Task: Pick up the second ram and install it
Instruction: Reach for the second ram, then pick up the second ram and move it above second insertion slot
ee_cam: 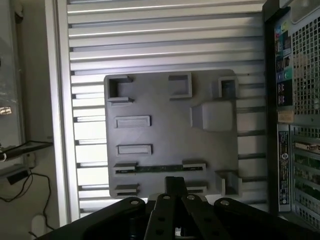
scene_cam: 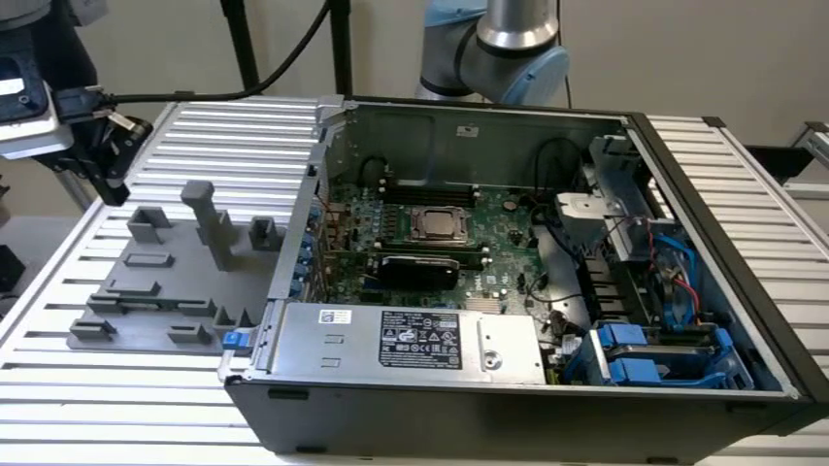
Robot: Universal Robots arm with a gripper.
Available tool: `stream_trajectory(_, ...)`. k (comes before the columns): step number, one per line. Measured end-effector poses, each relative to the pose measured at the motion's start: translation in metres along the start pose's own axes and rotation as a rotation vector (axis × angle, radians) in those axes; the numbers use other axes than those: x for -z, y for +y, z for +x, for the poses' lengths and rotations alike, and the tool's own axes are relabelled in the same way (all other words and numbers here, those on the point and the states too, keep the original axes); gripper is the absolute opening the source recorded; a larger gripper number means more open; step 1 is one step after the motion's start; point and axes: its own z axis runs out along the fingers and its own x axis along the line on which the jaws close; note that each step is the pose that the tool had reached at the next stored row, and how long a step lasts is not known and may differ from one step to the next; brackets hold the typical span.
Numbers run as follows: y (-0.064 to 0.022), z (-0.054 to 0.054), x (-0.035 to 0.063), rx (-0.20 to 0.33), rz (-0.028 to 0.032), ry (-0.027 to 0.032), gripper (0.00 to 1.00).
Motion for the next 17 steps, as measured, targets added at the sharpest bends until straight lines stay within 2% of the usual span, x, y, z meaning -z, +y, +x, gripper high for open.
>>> stream_trajectory(1, -0.0008, 0.0006, -0.0013, 0.002, 0.0003, 0.0019, 0.00)
stream_trajectory(4, -0.0011, 0.0015, -0.0030, 0.004, 0.0021, 0.0023, 0.00)
stream_trajectory(17, -0.0011, 0.0016, -0.0031, 0.004, 0.0021, 0.0022, 0.00)
